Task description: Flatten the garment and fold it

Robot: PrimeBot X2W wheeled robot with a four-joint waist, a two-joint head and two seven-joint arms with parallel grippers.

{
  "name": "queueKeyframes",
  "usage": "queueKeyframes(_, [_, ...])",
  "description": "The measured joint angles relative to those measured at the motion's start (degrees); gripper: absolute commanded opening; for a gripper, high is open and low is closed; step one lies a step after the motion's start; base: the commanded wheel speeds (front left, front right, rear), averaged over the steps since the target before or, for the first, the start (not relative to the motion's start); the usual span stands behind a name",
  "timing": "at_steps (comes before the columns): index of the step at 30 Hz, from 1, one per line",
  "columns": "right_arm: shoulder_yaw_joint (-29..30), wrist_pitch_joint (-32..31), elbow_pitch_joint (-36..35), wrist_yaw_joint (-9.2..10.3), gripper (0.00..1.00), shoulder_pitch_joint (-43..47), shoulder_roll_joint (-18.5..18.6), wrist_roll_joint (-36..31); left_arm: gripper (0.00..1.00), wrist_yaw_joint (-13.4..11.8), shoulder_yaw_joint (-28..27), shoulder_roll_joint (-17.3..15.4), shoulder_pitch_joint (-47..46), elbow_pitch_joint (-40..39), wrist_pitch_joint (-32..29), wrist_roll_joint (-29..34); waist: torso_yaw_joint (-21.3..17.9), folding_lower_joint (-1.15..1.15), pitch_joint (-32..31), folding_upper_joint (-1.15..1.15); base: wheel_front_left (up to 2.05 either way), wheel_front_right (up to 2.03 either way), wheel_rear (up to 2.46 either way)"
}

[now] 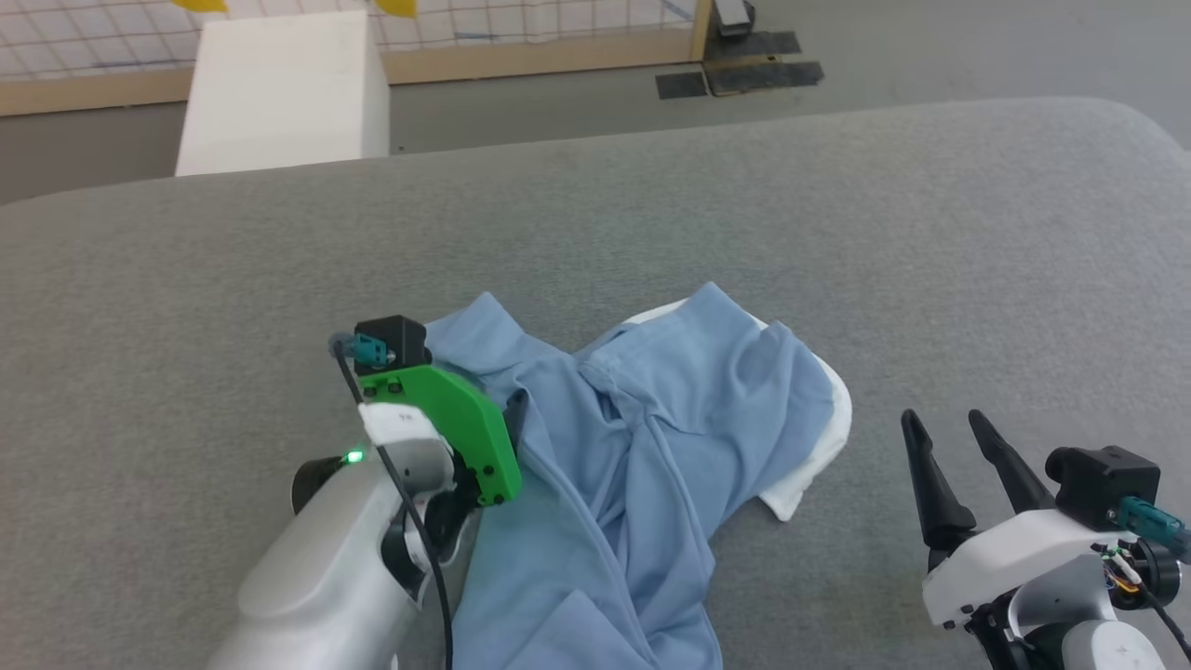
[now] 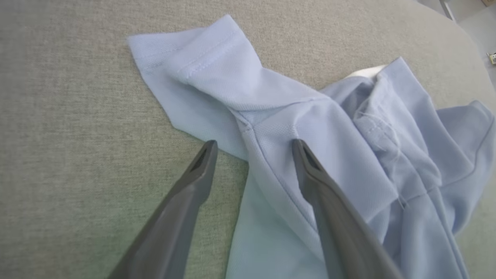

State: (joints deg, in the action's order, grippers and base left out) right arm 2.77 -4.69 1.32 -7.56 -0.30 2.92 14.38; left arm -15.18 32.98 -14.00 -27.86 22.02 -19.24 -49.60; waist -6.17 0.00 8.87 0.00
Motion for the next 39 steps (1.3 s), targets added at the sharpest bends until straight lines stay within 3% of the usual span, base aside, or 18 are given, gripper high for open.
queueKeyframes(6, [-0.2,0.8,1.0,0.0,1.0,-0.9,0.0,0.2,1.0,1.5,-1.2,0.5,-3.3,3.7,-1.6,-2.5,-2.4,0.0,1.6,0.0,0.0,0.0,0.0])
queueKeyframes(8, [-0.3,1.2,1.2,0.0,1.0,-1.1,0.0,0.3,0.89,2.4,-1.6,1.0,-4.2,4.3,-1.5,-2.8,-3.1,0.0,2.0,0.0,0.0,0.0,0.0])
queueKeyframes(9, [-0.3,1.2,1.3,0.0,1.0,-1.1,0.0,0.3,0.44,2.7,-1.7,1.1,-4.7,4.6,-1.3,-2.8,-3.3,0.0,2.2,0.0,0.0,0.0,0.0])
queueKeyframes(10, [-0.3,1.3,1.4,0.0,1.0,-1.2,0.0,0.3,0.17,3.0,-1.8,1.1,-5.4,5.1,-1.0,-2.8,-3.5,0.0,2.4,0.0,0.0,0.0,0.0])
queueKeyframes(11, [-0.3,1.3,1.5,0.0,1.0,-1.2,0.0,0.3,0.0,3.3,-1.8,1.1,-6.0,5.4,-0.8,-2.8,-3.7,0.0,2.6,0.0,0.0,0.0,0.0])
queueKeyframes(15, [-0.2,1.5,1.7,0.0,1.0,-1.5,0.0,0.3,0.0,5.4,-1.5,1.2,-8.3,6.8,1.8,-1.9,-4.0,0.0,3.0,0.0,0.0,0.0,0.0])
queueKeyframes(21, [0.2,1.7,1.7,0.0,1.0,-2.0,0.0,0.2,0.0,8.8,-2.3,3.6,-15.8,6.6,15.8,2.3,-2.9,0.0,3.2,0.0,0.0,0.0,0.0])
queueKeyframes(26, [0.5,1.6,1.6,0.0,1.0,-2.0,0.0,0.1,0.0,10.6,-2.7,4.9,-17.6,3.5,21.7,3.8,-1.4,0.0,2.8,0.0,0.0,0.0,0.0])
queueKeyframes(30, [0.6,1.1,1.3,0.0,1.0,-1.9,0.0,-0.1,0.0,8.2,-4.6,2.3,-12.6,0.3,22.9,3.7,0.1,0.0,2.1,0.0,0.0,0.0,0.0])
queueKeyframes(35, [0.4,0.4,0.7,0.0,1.0,-1.1,0.0,-0.3,0.0,4.3,-7.2,-3.5,2.6,-1.0,21.6,0.5,2.2,0.0,1.3,0.0,0.0,0.0,0.0])
queueKeyframes(39, [0.5,-0.1,0.1,0.0,1.0,-0.7,0.0,-0.6,0.0,1.8,-9.8,-5.7,13.4,-3.4,20.9,-2.9,3.7,0.0,0.6,0.0,0.0,0.0,0.0])
